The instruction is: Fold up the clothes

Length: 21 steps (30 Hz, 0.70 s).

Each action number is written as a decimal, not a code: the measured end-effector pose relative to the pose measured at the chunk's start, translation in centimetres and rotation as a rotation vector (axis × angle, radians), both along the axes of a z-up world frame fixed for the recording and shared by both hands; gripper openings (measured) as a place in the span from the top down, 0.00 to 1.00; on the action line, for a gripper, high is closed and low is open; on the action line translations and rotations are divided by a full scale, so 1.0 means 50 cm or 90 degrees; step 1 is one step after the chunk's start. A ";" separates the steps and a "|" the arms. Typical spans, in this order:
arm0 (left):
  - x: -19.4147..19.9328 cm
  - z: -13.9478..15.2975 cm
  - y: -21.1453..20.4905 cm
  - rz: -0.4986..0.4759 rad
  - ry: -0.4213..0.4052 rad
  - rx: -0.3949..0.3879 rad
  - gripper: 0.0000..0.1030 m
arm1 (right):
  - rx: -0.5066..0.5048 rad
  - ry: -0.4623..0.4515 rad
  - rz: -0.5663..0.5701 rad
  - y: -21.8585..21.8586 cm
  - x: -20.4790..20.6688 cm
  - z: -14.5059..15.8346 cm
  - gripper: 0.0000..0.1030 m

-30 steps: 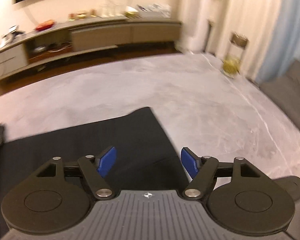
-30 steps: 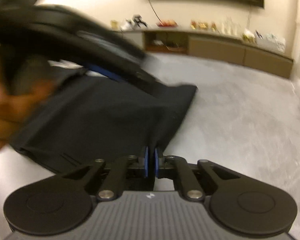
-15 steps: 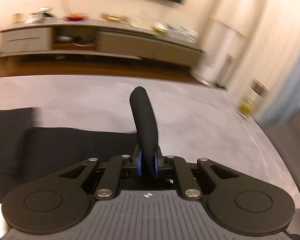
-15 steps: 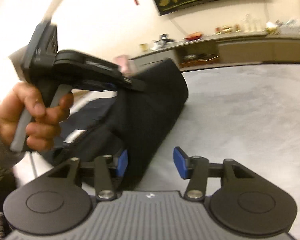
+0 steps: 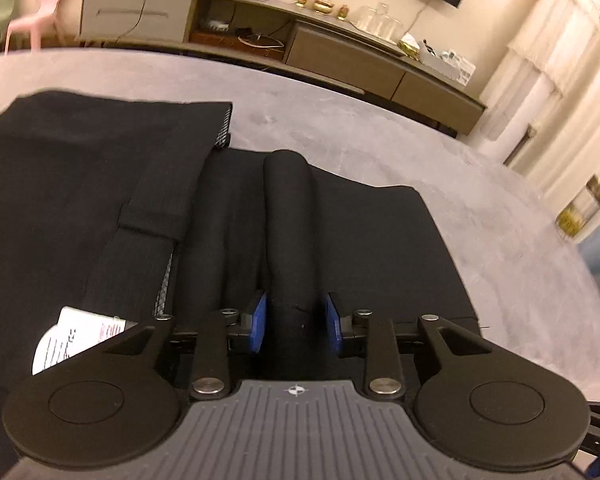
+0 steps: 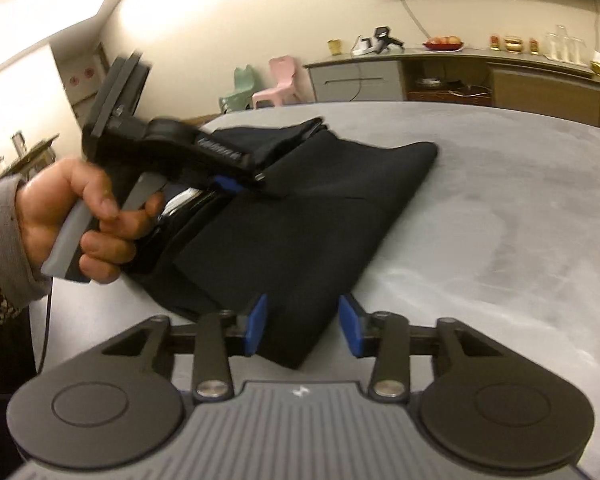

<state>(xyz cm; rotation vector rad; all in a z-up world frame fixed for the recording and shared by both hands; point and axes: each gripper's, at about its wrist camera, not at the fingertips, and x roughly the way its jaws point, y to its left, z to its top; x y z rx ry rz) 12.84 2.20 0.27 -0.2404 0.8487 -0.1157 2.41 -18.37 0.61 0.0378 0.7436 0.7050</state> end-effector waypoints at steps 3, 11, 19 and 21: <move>0.006 0.009 -0.018 -0.005 -0.004 0.044 0.66 | -0.019 -0.007 0.010 0.030 0.001 -0.003 0.63; -0.109 0.072 0.018 -0.054 -0.101 0.142 0.56 | -0.025 -0.006 -0.034 0.018 0.011 0.022 0.63; -0.201 -0.009 0.016 -0.145 -0.131 0.323 0.47 | -0.066 0.000 -0.024 0.091 0.018 0.036 0.63; -0.207 -0.013 0.032 -0.135 -0.141 0.301 0.47 | -0.078 -0.008 -0.022 0.120 0.016 0.050 0.63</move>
